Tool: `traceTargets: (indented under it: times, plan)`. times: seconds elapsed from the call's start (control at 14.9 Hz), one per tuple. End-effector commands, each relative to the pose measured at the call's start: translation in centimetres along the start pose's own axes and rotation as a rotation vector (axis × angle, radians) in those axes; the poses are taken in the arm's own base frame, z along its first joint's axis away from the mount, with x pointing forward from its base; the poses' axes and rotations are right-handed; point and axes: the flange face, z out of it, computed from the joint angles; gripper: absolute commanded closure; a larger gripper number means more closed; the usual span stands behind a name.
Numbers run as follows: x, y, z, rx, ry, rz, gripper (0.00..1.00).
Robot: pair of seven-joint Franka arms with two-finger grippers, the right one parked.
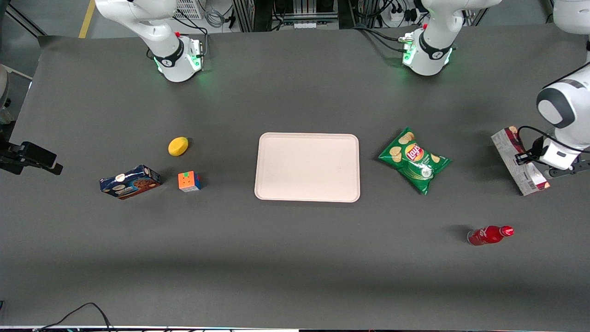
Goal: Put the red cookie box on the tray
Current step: 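Close the left gripper on the cookie box end, then lift the cookie box upright with the left gripper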
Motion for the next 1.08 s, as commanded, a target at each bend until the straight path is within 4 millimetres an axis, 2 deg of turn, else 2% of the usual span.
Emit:
traceTargets:
  times: [0.0,0.07,0.13,0.27,0.47,0.67,0.81,0.94,1.01]
  plan:
    - [-0.3,1.2,-6.7,-0.057,0.021,0.16,1.0]
    - [-0.2,1.9,-8.6,-0.066,0.04,0.231,1.0]
    - [-0.1,3.4,-10.5,-0.078,0.05,0.31,1.0]
    - [0.5,8.2,-14.3,-0.106,0.033,0.431,1.0]
    - [0.4,17.4,-18.1,-0.137,-0.018,0.569,1.0]
    - [-1.0,26.2,-19.9,-0.143,-0.002,0.593,1.0]
    - [-3.0,32.4,-20.9,-0.133,0.006,0.645,1.0]
    - [-5.6,37.8,-20.2,-0.129,-0.006,0.673,1.0]
    - [-6.6,40.3,-19.2,-0.129,-0.014,0.645,1.0]
